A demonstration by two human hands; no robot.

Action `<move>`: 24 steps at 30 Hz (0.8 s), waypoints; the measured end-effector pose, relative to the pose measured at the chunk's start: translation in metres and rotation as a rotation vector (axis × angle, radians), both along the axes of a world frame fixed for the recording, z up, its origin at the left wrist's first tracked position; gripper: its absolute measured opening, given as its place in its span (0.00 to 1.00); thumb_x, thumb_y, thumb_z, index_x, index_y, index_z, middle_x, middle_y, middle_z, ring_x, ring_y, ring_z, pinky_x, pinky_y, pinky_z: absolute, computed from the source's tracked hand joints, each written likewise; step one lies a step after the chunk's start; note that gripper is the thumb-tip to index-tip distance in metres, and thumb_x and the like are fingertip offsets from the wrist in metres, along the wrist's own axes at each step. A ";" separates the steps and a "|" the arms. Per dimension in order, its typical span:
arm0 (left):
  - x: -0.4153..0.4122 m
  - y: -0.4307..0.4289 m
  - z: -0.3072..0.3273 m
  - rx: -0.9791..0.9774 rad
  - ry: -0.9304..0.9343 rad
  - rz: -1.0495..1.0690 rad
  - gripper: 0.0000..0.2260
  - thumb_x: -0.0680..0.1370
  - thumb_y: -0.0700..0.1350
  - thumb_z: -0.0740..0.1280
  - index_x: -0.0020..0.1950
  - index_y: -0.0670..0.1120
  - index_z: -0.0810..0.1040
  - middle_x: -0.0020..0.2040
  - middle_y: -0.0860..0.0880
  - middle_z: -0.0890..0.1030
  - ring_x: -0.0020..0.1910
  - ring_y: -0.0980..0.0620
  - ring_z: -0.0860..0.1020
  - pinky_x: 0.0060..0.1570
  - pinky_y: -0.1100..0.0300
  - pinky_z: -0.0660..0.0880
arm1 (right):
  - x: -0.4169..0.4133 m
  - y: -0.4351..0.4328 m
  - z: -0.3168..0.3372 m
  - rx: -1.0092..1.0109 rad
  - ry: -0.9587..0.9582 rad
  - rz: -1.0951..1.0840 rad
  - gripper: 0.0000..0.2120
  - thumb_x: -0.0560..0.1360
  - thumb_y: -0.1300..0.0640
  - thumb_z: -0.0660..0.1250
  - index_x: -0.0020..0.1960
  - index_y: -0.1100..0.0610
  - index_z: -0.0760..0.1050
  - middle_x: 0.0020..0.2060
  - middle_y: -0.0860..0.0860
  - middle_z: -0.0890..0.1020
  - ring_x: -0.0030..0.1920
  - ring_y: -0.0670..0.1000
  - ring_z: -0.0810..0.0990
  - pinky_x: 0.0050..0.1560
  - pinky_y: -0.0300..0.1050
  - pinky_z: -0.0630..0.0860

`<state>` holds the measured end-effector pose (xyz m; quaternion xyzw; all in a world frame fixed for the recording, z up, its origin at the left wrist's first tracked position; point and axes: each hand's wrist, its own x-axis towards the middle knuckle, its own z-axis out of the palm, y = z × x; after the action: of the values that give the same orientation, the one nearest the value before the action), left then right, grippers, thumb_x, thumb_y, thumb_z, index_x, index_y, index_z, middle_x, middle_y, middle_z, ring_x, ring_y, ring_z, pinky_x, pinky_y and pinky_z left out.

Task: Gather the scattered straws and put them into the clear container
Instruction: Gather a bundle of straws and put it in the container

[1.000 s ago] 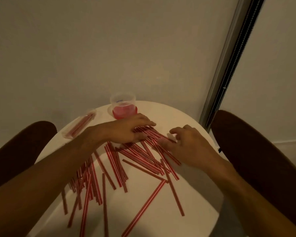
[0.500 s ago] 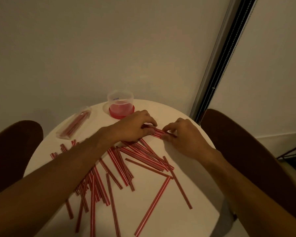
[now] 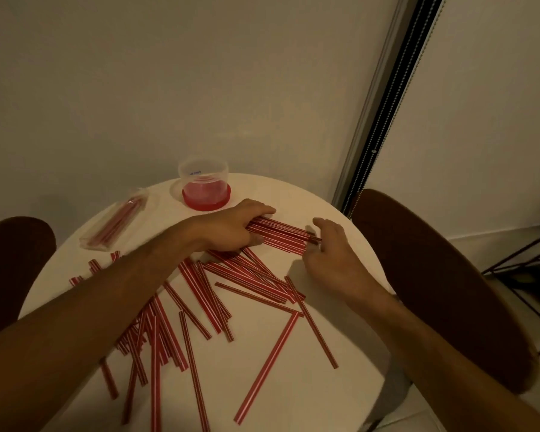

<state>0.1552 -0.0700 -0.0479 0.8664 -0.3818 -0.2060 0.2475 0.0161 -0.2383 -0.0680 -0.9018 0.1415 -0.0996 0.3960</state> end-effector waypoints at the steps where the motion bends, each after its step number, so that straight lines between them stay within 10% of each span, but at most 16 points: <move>1: 0.000 -0.002 0.000 -0.002 0.003 0.006 0.27 0.80 0.45 0.66 0.76 0.56 0.60 0.75 0.54 0.62 0.67 0.55 0.65 0.61 0.61 0.64 | 0.004 0.001 0.001 0.011 0.001 0.012 0.27 0.79 0.58 0.62 0.76 0.54 0.57 0.73 0.52 0.63 0.71 0.53 0.63 0.69 0.49 0.66; 8: -0.006 -0.011 0.004 -0.016 0.003 0.036 0.27 0.80 0.41 0.65 0.76 0.54 0.62 0.73 0.52 0.65 0.62 0.57 0.67 0.57 0.63 0.65 | 0.023 0.006 0.003 0.115 -0.068 0.044 0.29 0.78 0.62 0.64 0.75 0.52 0.58 0.74 0.51 0.61 0.63 0.45 0.66 0.36 0.25 0.69; 17: -0.012 -0.017 0.006 0.030 -0.064 0.039 0.27 0.79 0.47 0.67 0.76 0.49 0.62 0.72 0.50 0.65 0.66 0.50 0.69 0.63 0.59 0.67 | 0.033 0.003 0.004 0.144 -0.100 0.129 0.31 0.75 0.66 0.66 0.75 0.53 0.62 0.73 0.52 0.63 0.62 0.44 0.65 0.38 0.19 0.68; 20: -0.014 -0.018 0.005 0.030 -0.169 0.031 0.23 0.78 0.46 0.68 0.73 0.47 0.68 0.67 0.49 0.69 0.62 0.50 0.71 0.63 0.58 0.68 | 0.036 -0.002 0.008 -0.059 -0.048 0.201 0.28 0.74 0.62 0.69 0.73 0.55 0.66 0.70 0.54 0.69 0.67 0.51 0.69 0.57 0.33 0.67; 24: -0.018 -0.018 0.005 0.023 -0.306 0.063 0.17 0.78 0.46 0.68 0.67 0.48 0.75 0.60 0.49 0.74 0.58 0.50 0.73 0.61 0.51 0.72 | 0.037 -0.006 0.015 -0.323 -0.017 0.283 0.18 0.77 0.51 0.69 0.65 0.55 0.76 0.58 0.55 0.75 0.59 0.54 0.71 0.59 0.47 0.70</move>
<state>0.1377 -0.0882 -0.0429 0.9020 -0.3852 -0.0679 0.1825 0.0527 -0.2444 -0.0526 -0.9635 -0.0079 -0.0720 0.2576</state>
